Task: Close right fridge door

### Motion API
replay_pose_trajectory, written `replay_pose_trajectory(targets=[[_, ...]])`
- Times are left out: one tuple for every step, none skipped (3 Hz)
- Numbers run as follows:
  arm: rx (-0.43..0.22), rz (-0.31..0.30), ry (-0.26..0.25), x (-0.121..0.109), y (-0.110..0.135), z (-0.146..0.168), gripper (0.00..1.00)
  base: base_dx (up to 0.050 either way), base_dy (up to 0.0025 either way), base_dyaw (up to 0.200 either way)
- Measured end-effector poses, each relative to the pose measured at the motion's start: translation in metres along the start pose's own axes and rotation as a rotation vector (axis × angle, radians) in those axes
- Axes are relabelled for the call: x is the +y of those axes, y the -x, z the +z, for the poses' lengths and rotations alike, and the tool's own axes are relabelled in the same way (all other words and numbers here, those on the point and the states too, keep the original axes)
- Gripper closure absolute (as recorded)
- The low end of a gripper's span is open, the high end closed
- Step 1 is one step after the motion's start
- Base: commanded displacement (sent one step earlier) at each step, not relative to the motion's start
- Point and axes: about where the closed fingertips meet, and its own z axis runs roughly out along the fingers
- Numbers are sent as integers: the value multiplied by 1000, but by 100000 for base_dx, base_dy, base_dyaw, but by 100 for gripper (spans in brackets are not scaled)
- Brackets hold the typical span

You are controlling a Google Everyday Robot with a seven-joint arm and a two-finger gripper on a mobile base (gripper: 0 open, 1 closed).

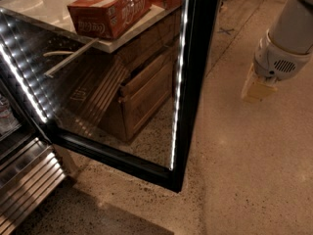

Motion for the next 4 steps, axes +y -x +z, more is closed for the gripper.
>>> replay_pose_trajectory(targets=[[18,-36,68,-9,13,34,100,0,0,0],[-82,-76,107,-21,26,39,100,0,0,0],[-109,-79,103,-22,34,38,100,0,0,0],[-109,-79,103,-22,34,38,100,3590,247,13813]])
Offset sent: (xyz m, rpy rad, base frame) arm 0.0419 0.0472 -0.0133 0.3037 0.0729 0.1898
